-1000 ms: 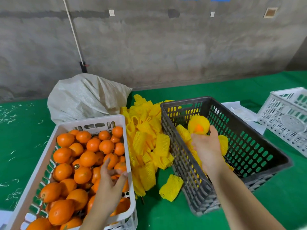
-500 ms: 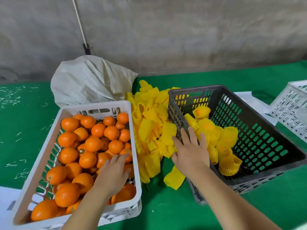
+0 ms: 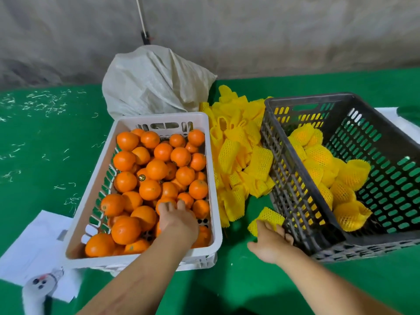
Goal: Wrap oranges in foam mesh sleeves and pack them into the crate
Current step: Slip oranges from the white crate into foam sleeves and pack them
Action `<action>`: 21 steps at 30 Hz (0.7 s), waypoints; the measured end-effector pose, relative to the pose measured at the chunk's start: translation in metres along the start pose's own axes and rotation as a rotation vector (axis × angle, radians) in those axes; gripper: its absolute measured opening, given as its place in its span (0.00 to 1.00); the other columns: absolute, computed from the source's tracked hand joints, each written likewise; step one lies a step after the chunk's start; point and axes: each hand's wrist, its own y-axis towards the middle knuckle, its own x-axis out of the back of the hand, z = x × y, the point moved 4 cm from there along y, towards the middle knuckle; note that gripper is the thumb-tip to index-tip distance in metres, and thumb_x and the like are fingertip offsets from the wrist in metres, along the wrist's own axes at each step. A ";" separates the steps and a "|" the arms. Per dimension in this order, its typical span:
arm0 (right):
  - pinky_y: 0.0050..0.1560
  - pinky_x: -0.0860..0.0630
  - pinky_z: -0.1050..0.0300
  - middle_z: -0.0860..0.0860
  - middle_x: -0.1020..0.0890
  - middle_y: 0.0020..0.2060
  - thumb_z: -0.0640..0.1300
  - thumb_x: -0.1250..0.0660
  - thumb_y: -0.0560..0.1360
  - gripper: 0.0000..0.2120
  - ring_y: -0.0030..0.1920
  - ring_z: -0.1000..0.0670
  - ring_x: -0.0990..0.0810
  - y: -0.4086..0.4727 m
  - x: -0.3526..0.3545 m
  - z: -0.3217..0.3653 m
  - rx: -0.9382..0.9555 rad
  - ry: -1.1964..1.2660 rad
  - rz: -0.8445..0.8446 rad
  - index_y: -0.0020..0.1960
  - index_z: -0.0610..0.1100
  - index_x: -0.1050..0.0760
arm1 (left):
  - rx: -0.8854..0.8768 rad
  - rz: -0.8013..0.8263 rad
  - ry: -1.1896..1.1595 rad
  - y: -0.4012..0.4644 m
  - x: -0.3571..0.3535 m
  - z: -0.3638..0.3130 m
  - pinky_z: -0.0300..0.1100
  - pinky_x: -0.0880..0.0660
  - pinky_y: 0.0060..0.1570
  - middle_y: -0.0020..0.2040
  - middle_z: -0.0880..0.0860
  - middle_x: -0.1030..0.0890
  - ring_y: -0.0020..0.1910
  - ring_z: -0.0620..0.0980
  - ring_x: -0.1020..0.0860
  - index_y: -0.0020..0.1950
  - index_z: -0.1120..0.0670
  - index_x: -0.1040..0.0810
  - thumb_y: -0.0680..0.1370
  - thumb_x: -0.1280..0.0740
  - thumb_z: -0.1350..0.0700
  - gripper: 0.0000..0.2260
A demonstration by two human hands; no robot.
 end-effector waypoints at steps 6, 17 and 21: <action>0.79 0.56 0.38 0.47 0.64 0.82 0.60 0.39 0.81 0.29 0.80 0.38 0.68 0.008 -0.008 -0.016 0.014 -0.014 0.127 0.80 0.57 0.39 | 0.014 0.098 -0.213 0.006 -0.005 0.005 0.53 0.25 0.60 0.83 0.56 0.51 0.76 0.61 0.33 0.86 0.50 0.48 0.85 0.37 0.56 0.32; 0.65 0.23 0.46 0.55 0.17 0.55 0.40 0.34 0.82 0.09 0.57 0.53 0.20 -0.038 0.033 0.005 0.226 1.019 -0.569 0.57 0.53 0.21 | -0.126 -0.508 -1.579 -0.047 0.004 0.067 0.42 0.28 0.50 0.68 0.47 0.29 0.62 0.50 0.25 0.68 0.42 0.31 0.79 0.26 0.46 0.21; 0.50 0.19 0.41 0.43 0.18 0.52 0.34 0.30 0.77 0.21 0.51 0.42 0.18 -0.067 0.066 0.040 0.374 1.432 -0.616 0.58 0.57 0.32 | -0.392 -0.332 -2.099 -0.073 0.018 0.030 0.50 0.24 0.63 0.70 0.43 0.22 0.65 0.49 0.20 0.77 0.40 0.30 0.84 0.32 0.47 0.22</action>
